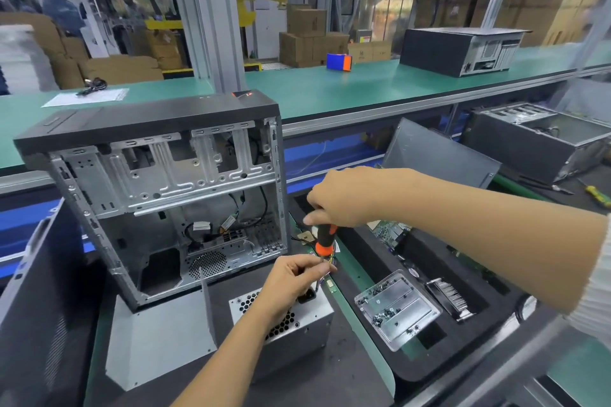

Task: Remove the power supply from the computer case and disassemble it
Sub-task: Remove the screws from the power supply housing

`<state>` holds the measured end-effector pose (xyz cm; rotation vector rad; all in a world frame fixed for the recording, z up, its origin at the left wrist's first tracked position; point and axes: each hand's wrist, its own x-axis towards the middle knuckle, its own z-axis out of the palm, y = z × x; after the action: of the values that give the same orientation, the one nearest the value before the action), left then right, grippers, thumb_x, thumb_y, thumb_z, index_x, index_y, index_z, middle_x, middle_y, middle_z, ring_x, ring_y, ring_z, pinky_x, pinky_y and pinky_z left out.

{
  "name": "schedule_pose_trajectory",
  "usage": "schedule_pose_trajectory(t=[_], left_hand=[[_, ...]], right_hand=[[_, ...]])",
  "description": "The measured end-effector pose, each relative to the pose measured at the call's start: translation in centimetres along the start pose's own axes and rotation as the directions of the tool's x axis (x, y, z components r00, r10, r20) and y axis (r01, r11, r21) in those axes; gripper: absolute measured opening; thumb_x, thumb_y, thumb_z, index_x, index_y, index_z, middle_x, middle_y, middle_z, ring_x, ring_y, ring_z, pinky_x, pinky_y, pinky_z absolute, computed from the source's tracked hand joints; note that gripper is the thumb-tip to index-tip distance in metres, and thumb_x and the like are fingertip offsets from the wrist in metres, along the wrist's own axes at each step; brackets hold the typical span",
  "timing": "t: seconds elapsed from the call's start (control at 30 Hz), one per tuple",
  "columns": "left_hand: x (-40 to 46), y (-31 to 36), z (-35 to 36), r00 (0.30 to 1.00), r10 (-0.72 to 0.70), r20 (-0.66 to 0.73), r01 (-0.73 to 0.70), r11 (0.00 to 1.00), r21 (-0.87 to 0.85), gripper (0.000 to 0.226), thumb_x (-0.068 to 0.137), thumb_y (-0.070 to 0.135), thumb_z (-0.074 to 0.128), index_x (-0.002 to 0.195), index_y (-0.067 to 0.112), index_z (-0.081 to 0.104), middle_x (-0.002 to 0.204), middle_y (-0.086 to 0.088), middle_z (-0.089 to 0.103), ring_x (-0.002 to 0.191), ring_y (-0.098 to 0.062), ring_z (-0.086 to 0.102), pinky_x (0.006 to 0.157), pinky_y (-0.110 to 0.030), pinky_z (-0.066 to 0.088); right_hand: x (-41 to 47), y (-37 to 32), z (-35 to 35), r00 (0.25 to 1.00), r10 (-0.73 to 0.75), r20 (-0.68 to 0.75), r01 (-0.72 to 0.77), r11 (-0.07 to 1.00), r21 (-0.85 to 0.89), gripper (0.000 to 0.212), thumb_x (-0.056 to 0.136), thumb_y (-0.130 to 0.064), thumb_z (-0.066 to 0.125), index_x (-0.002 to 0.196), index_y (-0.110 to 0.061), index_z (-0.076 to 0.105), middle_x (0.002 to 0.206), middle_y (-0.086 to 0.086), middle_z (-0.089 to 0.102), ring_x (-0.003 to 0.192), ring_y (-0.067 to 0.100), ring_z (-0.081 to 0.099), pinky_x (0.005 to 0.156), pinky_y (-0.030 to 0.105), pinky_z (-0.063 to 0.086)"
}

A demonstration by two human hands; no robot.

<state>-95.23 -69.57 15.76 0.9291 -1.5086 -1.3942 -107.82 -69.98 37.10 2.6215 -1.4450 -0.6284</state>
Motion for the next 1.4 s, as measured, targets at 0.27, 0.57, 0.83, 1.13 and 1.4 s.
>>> schedule_pose_trajectory(t=[0.27, 0.57, 0.83, 1.13, 1.4], left_hand=[[0.2, -0.2, -0.1, 1.0, -0.019, 0.001, 0.019, 0.999, -0.034, 0.042, 0.074, 0.054, 0.077, 0.09, 0.015, 0.078, 0.052, 0.006, 0.032, 0.051, -0.014, 0.019, 0.048, -0.019, 0.019], [0.2, -0.3, -0.1, 1.0, -0.024, 0.013, 0.025, 0.999, -0.048, 0.03, 0.074, 0.046, 0.079, 0.084, 0.018, 0.077, 0.051, 0.01, 0.034, 0.047, -0.008, 0.024, 0.048, -0.013, 0.027], [0.1, 0.0, -0.1, 0.999, -0.021, 0.039, 0.025, 0.996, -0.082, 0.011, 0.078, 0.028, 0.078, 0.079, 0.017, 0.075, 0.052, 0.007, 0.031, 0.047, -0.008, 0.025, 0.049, -0.012, 0.03], [0.2, -0.2, -0.2, 0.999, -0.03, 0.022, 0.032, 0.996, -0.089, 0.015, 0.077, 0.032, 0.078, 0.081, 0.018, 0.075, 0.051, 0.007, 0.032, 0.048, -0.009, 0.024, 0.049, -0.013, 0.029], [0.3, -0.3, -0.2, 0.999, -0.024, 0.035, 0.027, 0.995, -0.099, 0.013, 0.078, 0.03, 0.078, 0.081, 0.018, 0.074, 0.053, 0.005, 0.027, 0.048, -0.009, 0.022, 0.048, -0.014, 0.028]], right_hand=[[-0.6, 0.5, -0.6, 0.984, -0.167, 0.06, 0.157, 0.977, 0.143, 0.04, 0.086, -0.031, 0.068, 0.121, -0.024, 0.05, 0.106, -0.001, 0.043, 0.089, 0.021, 0.055, 0.069, 0.03, 0.046], [0.0, -0.3, -0.2, 0.998, 0.062, 0.017, -0.061, 0.998, -0.03, 0.052, 0.1, -0.053, 0.03, 0.08, -0.008, 0.047, 0.076, 0.006, 0.061, 0.071, 0.024, 0.057, 0.059, 0.032, 0.041], [-1.2, 0.2, -0.9, 0.987, -0.105, 0.119, 0.09, 0.988, 0.127, 0.043, 0.088, -0.039, 0.064, 0.126, -0.028, 0.047, 0.103, -0.001, 0.04, 0.08, 0.016, 0.06, 0.067, 0.029, 0.047], [-0.3, -0.3, -0.5, 0.994, 0.052, 0.092, -0.051, 0.999, -0.016, 0.046, 0.1, -0.047, 0.036, 0.091, -0.007, 0.057, 0.079, 0.01, 0.068, 0.075, 0.026, 0.066, 0.068, 0.033, 0.05], [-1.1, 0.3, -1.3, 0.991, 0.05, 0.121, -0.065, 0.989, 0.13, 0.066, 0.075, -0.059, 0.069, 0.12, -0.017, 0.046, 0.105, 0.003, 0.053, 0.081, 0.026, 0.067, 0.074, 0.036, 0.054]])
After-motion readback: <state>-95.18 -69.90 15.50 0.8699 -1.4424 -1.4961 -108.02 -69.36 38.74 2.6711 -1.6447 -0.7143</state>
